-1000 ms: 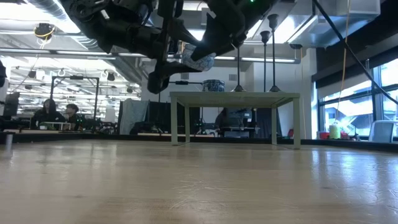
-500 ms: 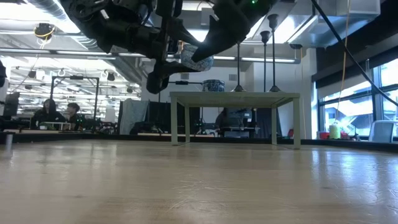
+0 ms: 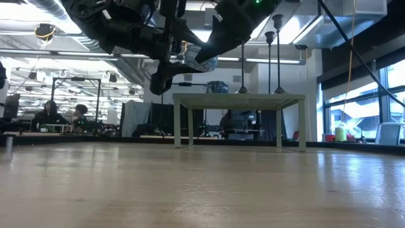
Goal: Pick & Place candle stick holders
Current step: Put the blue scented candle on the shelf
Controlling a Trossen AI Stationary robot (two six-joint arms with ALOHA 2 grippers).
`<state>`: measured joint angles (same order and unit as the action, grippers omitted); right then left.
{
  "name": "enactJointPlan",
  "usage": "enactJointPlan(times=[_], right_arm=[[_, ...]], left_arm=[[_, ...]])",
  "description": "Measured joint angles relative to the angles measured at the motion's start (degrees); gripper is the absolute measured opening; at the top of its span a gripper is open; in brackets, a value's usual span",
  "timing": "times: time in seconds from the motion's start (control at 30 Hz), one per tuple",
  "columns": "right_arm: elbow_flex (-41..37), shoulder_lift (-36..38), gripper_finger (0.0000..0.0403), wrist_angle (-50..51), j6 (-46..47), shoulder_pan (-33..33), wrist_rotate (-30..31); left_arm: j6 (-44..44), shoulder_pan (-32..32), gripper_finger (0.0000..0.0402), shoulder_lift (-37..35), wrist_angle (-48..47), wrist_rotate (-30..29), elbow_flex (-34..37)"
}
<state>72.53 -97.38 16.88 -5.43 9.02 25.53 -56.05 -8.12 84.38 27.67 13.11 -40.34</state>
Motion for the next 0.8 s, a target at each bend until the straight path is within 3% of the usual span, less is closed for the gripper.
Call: enactJointPlan(times=[0.5,0.8], right_arm=[[0.1,0.0,0.0317,0.3,-1.2,0.1,3.0],[0.2,0.0,0.0317,0.5,-1.1,0.0,3.7]], left_arm=[[3.9,-0.4,0.0206,0.0,1.2,-0.7,-0.1],[2.4,-1.4,0.0239,0.1,1.1,0.7,0.0]])
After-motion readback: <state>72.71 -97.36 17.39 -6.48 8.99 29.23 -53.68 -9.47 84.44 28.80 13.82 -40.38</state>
